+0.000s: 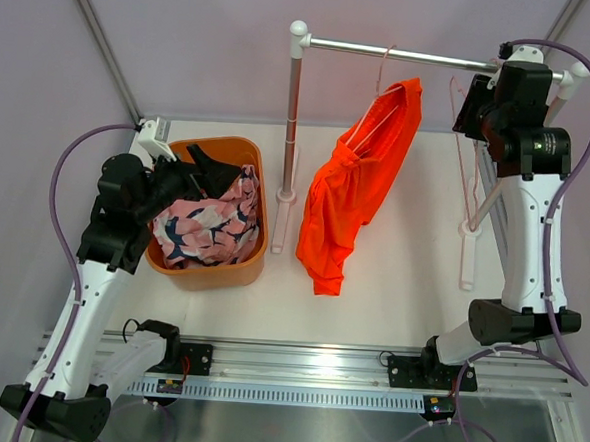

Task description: Remove the shorts from the hanger

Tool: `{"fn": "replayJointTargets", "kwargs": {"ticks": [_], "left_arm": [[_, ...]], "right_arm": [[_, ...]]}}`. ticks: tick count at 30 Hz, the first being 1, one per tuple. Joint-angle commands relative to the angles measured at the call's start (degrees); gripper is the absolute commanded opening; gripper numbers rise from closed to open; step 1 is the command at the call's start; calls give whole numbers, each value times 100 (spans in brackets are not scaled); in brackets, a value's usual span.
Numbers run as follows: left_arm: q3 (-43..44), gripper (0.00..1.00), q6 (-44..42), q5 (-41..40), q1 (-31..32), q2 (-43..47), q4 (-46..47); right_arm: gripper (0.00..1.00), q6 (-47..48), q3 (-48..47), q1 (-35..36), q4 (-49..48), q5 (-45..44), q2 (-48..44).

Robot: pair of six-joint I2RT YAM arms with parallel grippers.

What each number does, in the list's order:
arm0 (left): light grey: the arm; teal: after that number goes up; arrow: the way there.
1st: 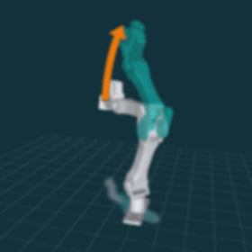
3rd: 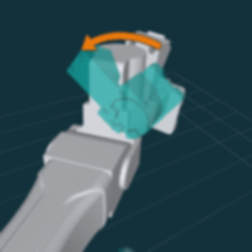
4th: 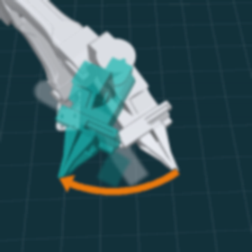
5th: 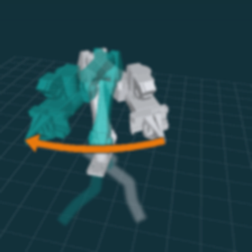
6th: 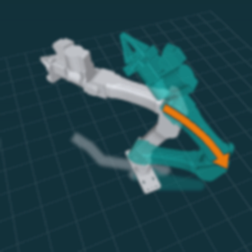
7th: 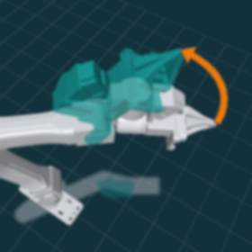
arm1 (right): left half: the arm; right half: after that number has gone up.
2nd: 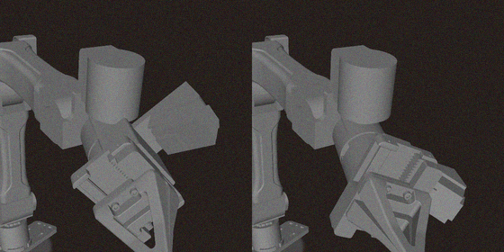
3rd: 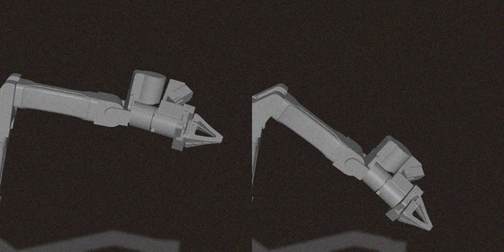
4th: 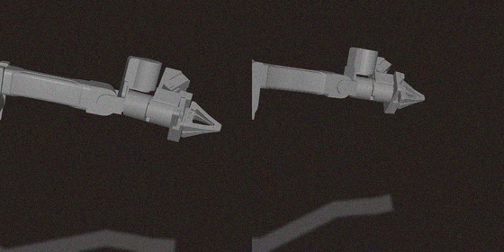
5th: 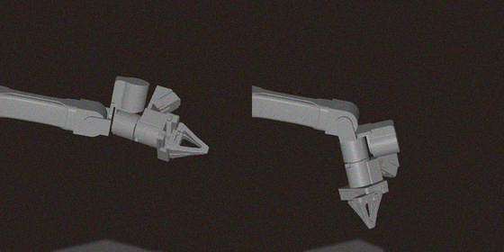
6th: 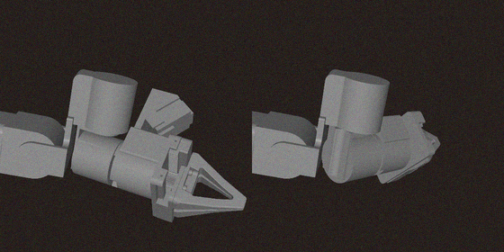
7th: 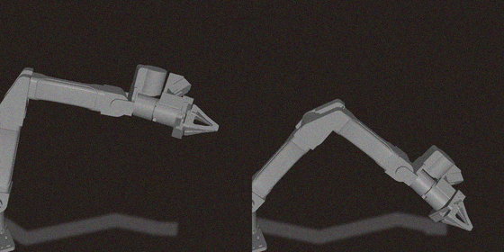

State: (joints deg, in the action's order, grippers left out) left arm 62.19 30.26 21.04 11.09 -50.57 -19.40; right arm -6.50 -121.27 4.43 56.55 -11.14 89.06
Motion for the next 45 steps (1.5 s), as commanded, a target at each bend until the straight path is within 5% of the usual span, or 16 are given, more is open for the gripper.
{"fn": "replayJointTargets", "kwargs": {"ticks": [1,14,18,30,45], "left_arm": [[-41,99,-91,111,16,82,279],[-67,99,-108,111,16,73,296],[-120,99,-91,129,24,73,322],[-260,99,-205,23,25,100,270],[-278,99,-275,-12,25,47,235]], "right_arm": [[49,-114,-230,-56,136,-161,-344],[63,-536,-529,14,585,-276,-1214],[63,-659,-538,1023,576,-617,-1330],[69,-906,-423,3466,-557,-2268,-241],[84,-212,-1196,3636,-1867,-4203,1210]]}}
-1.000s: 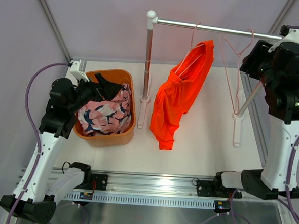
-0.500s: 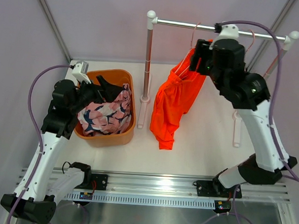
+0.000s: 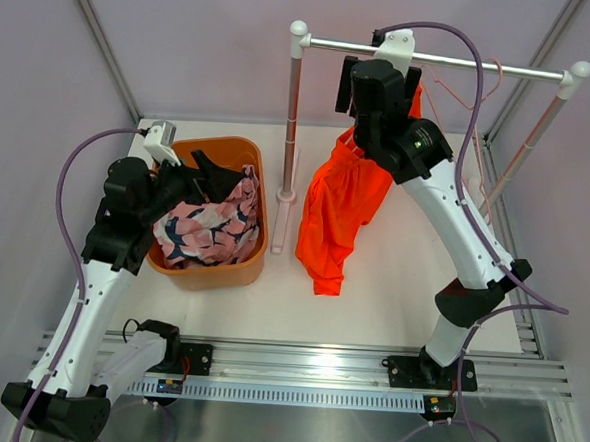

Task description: Remove the shorts from the hanger

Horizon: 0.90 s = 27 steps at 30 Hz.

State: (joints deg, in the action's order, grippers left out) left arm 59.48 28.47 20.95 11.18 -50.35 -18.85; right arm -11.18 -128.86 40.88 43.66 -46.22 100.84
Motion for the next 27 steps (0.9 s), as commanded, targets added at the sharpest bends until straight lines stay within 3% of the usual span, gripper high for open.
{"fn": "replayJointTargets", "kwargs": {"ticks": [1,6,20,27], "left_arm": [[-7,99,-87,6,16,25,189],[-7,99,-87,-3,16,7,180],[-16,98,-61,-56,60,-72,171],[-7,98,-87,-73,86,-80,145]], "right_arm": [[83,274,-499,-36,-578,-678,172],[82,47,-869,-229,-191,-564,480],[79,-341,-87,-616,-297,-116,270],[65,-262,-16,-740,-446,-10,305]]}}
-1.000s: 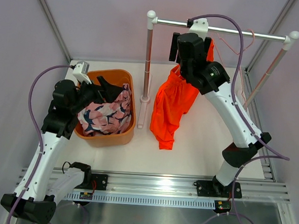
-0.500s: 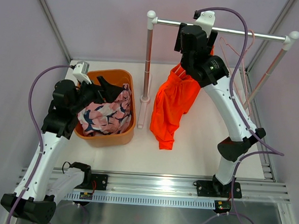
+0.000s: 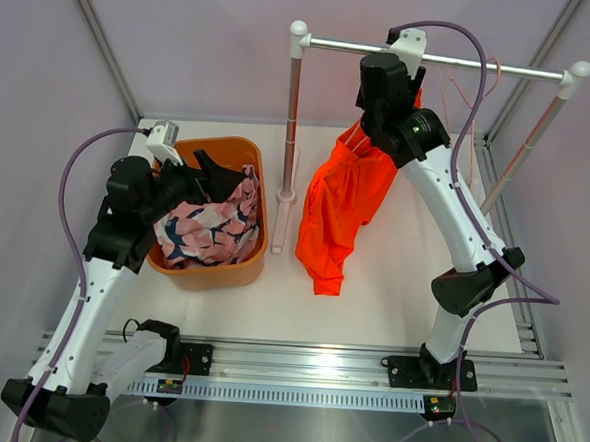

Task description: Remove the shorts from the hanger

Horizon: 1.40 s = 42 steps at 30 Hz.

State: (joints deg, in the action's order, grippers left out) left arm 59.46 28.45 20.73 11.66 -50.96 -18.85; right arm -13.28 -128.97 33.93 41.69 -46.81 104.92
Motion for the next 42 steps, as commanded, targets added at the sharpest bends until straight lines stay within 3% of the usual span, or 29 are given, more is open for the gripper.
{"fn": "replayJointTargets", "kwargs": {"ticks": [1,10,15,18,27,31,42], "left_arm": [[-5,98,-85,-60,38,-19,154],[-22,98,-129,-87,47,33,83],[-22,98,-129,-78,47,42,83],[13,98,-129,-61,47,42,66],[153,98,-85,-52,47,69,57],[206,98,-85,-52,56,51,13],[741,96,-199,-16,397,-230,-66]], "right_arm": [[59,-43,-23,-53,-232,58,-86],[33,-140,135,-80,-170,277,-130],[8,9,126,-80,-83,418,-253],[0,185,65,-80,-21,558,-455],[0,686,-14,-71,6,928,-1175],[0,678,-383,-71,444,1156,-1176],[0,502,99,-71,1279,2623,-1685]]}}
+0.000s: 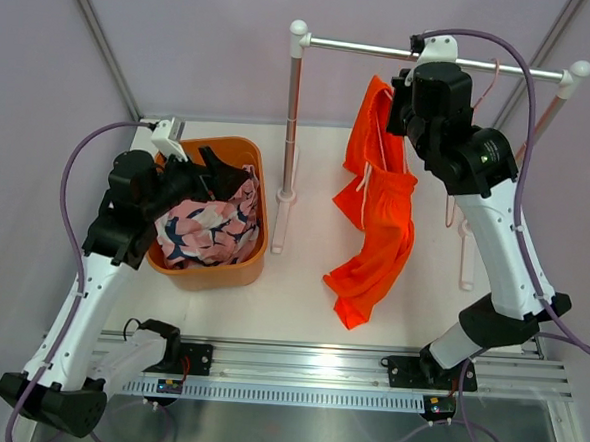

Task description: Remove the shorts from the hanger

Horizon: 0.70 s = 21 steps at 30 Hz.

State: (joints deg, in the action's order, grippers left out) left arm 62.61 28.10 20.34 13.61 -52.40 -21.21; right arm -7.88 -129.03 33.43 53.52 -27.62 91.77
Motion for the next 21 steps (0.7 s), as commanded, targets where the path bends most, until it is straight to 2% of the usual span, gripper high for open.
{"fn": "replayJointTargets", "kwargs": {"ticks": [1,4,9,11,17,21], "left_arm": [[515,95,-190,-21,300,-129,127],[830,94,-261,-283,835,-402,47],[1165,95,-200,-1013,1977,-894,222],[1289,95,-86,-1251,2215,-1061,442],[1640,96,29,-2042,3243,-1887,872],[1649,95,91,-2674,3578,-2291,1180]], "right_arm": [[0,-47,202,-12,124,957,-448],[0,-56,694,84,115,1284,-765],[0,-258,1678,576,-174,1232,-1362],[0,-337,1933,778,-175,1128,-1485],[0,-600,2391,1376,-175,661,-1811],[0,-688,2541,1526,-87,547,-1961]]}}
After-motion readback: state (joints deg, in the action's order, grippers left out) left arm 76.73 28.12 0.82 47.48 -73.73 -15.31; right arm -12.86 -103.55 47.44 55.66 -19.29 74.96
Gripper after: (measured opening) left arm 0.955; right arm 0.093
